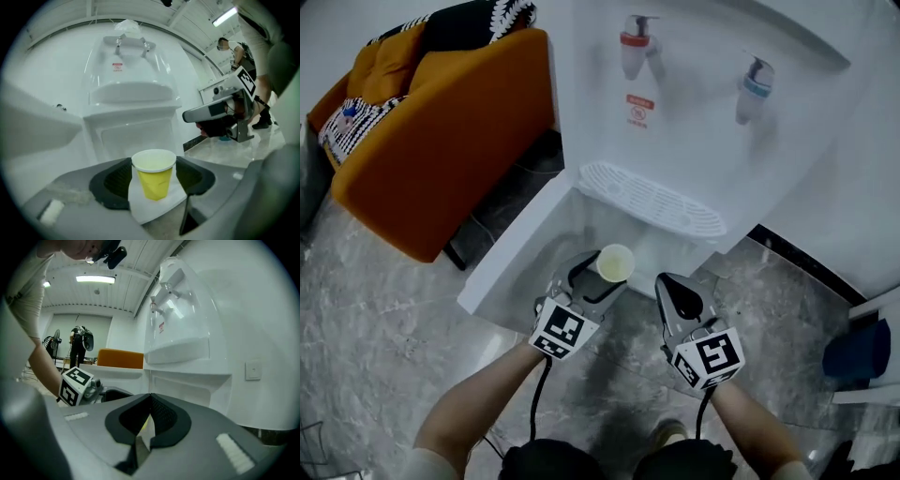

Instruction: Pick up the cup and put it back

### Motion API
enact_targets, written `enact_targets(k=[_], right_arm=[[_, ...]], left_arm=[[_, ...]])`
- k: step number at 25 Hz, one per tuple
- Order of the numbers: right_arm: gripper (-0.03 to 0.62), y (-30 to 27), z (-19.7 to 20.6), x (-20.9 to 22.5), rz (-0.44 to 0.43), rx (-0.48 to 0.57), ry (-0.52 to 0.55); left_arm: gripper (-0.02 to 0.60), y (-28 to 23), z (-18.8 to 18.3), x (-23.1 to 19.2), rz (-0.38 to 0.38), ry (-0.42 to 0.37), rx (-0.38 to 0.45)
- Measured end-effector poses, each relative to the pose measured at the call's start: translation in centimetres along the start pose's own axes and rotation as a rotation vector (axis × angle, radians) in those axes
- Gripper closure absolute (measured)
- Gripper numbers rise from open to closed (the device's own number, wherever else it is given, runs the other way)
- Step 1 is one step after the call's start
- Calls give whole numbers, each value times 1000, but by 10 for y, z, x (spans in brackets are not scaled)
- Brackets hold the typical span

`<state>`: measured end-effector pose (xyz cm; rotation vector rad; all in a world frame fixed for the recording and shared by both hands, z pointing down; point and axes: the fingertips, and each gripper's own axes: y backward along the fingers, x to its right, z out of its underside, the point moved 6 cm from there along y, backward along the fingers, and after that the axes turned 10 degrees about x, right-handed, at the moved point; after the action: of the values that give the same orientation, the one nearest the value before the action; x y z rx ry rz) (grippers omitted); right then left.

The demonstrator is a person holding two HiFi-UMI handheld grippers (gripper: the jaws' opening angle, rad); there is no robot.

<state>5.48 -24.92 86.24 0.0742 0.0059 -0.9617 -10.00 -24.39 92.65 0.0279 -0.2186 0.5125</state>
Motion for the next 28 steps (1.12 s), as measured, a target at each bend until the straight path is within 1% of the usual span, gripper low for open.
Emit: enact_targets(k=[3,5,7,10,13,16,19,21,24,28], right_arm=[[591,12,-30,-13,-7,-51,-57],[591,18,-54,-19,-17,-94,-82],[591,21,-83,-25,-23,-131,-90],[591,29,-137,-35,-33,-160,-92],[591,35,-199,-39,-34,-170,-108],[591,42,-267,-40,-12,-171,-142],[591,46,-335,-42,-2,-160,-204],[591,48,-381,-42,-22,-153,-239],[591,50,-450,-42,-39,-143,-217],[591,48,-539,-51,-40,-121,-221]], left_arm=[[275,28,-41,1,-7,27,-28],[275,41,-75,-2,-11,19,-39],[275,52,-114,-6,-11,16,-43],[275,70,-181,-10,-2,14,-32],[275,81,-247,-19,-5,40,-36],[275,94,-312,-29,-12,65,-56],[275,108,-377,-40,-5,86,-74],[275,116,-414,-47,3,115,-90],[275,129,-469,-60,3,137,-110],[275,150,-545,-77,-4,136,-108]])
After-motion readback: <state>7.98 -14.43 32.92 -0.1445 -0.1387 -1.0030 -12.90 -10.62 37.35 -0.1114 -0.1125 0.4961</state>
